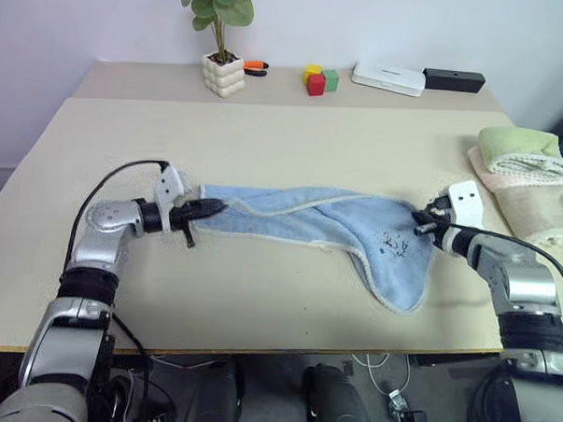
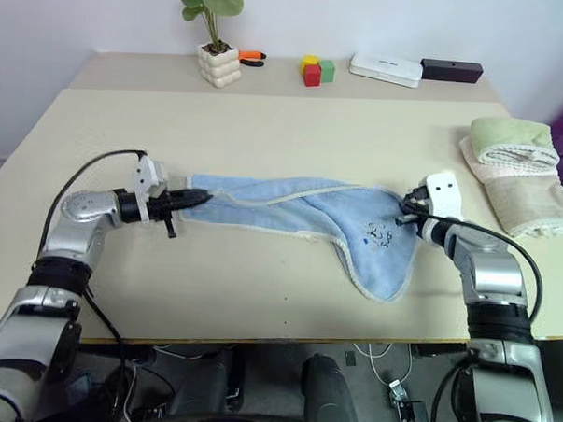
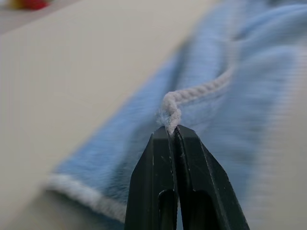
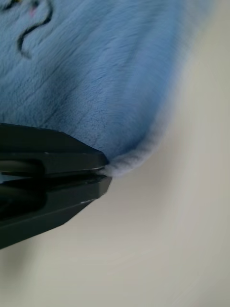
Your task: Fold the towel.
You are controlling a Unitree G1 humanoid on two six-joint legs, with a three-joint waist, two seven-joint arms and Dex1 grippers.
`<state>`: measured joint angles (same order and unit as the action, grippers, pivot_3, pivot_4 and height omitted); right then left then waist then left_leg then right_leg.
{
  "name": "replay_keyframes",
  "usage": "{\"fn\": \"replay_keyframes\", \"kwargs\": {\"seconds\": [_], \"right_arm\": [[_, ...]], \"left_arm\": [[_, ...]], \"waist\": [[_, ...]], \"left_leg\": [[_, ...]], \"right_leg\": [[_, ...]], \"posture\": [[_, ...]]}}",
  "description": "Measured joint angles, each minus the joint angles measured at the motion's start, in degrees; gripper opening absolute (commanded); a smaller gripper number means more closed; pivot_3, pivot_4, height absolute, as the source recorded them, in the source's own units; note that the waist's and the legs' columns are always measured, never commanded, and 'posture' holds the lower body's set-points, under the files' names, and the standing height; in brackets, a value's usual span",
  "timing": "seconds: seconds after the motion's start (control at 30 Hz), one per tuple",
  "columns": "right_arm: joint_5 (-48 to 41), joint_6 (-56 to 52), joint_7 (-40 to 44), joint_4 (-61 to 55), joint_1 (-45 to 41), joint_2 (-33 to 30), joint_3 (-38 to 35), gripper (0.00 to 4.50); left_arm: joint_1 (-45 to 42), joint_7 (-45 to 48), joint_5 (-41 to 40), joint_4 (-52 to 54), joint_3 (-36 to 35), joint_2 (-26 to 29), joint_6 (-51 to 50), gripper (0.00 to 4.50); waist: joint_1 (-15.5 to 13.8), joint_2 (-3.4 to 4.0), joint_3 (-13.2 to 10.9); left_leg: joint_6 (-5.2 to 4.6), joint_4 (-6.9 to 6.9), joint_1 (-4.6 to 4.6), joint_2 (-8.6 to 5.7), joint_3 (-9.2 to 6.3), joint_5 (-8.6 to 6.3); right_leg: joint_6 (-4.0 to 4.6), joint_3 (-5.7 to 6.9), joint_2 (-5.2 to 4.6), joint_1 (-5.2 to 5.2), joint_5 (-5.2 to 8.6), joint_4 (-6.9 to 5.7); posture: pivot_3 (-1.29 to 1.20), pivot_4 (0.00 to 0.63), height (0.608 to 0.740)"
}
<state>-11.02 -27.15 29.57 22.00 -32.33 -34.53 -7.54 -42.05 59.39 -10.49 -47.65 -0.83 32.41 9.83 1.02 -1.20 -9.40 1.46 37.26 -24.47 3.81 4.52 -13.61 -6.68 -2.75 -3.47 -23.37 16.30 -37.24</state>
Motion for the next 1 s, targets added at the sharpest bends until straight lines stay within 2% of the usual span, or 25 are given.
{"fn": "replay_keyframes", "kwargs": {"seconds": [0.17,0.27,0.37,0.47,0.63,0.73,0.83,1.0], "right_arm": [[3.9,12.6,-0.6,16.1,-18.5,3.7,2.9,0.03],[7.0,21.0,-3.0,26.4,-26.6,4.2,4.2,0.03],[8.3,28.3,-4.8,33.6,-32.6,4.3,4.2,0.03],[7.5,33.4,-4.7,34.2,-34.7,4.2,2.6,0.03],[3.0,35.1,1.8,21.8,-25.8,2.6,0.0,0.03],[-3.0,27.5,7.8,-0.5,-9.6,1.1,-0.1,0.03],[-8.0,17.2,12.5,-15.8,4.9,-0.7,0.9,0.03],[-12.7,7.0,17.6,-31.4,13.1,-7.0,1.5,0.03]], "left_arm": [[-18.2,-16.4,6.8,-17.1,0.0,-0.3,6.6,0.0],[-24.7,-24.2,10.8,-22.7,0.3,1.3,9.0,0.0],[-29.6,-29.0,14.1,-26.4,0.7,3.1,10.8,0.0],[-32.3,-30.1,15.3,-26.9,0.5,4.6,13.2,0.0],[-32.4,-21.7,13.5,-26.5,-2.6,9.0,20.4,0.0],[-27.1,-5.7,6.9,-23.3,-7.2,10.8,24.0,0.0],[-18.4,10.4,0.3,-20.7,-10.4,11.4,23.4,0.0],[-6.7,27.0,-5.0,-14.3,-11.5,12.7,18.0,0.0]], "waist": [[0.0,-0.04,-0.1],[-0.1,-0.03,-0.1],[-0.1,0.0,-0.1],[-0.1,-0.01,-0.1],[-0.1,0.0,-0.1],[-0.3,0.06,-0.1],[-0.2,0.15,-0.1],[0.1,0.1,-0.2]], "left_leg": [[0.0,-0.13,-0.12,0.0,0.03,0.0],[-0.01,-0.19,-0.2,-0.01,0.11,-0.01],[0.36,-0.08,-0.97,-0.01,0.13,0.21],[0.51,-0.13,-1.04,-0.01,0.15,0.3],[0.6,-0.15,-1.01,0.0,0.16,0.35],[0.61,-0.18,-0.93,0.02,0.15,0.36],[0.66,-0.04,-0.93,0.04,0.17,0.39],[0.37,0.14,-0.86,0.09,0.08,0.24]], "right_leg": [[-0.07,0.0,0.01,-0.12,-0.01,0.1],[-0.14,0.01,-0.05,-0.2,0.04,0.13],[-0.15,0.01,-0.06,-1.03,0.03,-0.02],[-0.15,0.02,-0.07,-1.1,0.03,0.01],[-0.15,0.05,-0.07,-1.08,0.03,-0.01],[-0.15,0.1,-0.08,-0.96,0.04,-0.03],[-0.14,0.11,-0.08,-0.96,0.03,-0.13],[-0.07,0.09,-0.03,-0.96,0.0,-0.45]], "posture": [[0.0,0.15,0.735],[0.0,0.15,0.735],[0.0,0.15,0.735],[0.0,0.15,0.735],[0.0,0.15,0.735],[0.0,0.15,0.735],[0.0,0.15,0.735],[0.0,0.15,0.735]]}}
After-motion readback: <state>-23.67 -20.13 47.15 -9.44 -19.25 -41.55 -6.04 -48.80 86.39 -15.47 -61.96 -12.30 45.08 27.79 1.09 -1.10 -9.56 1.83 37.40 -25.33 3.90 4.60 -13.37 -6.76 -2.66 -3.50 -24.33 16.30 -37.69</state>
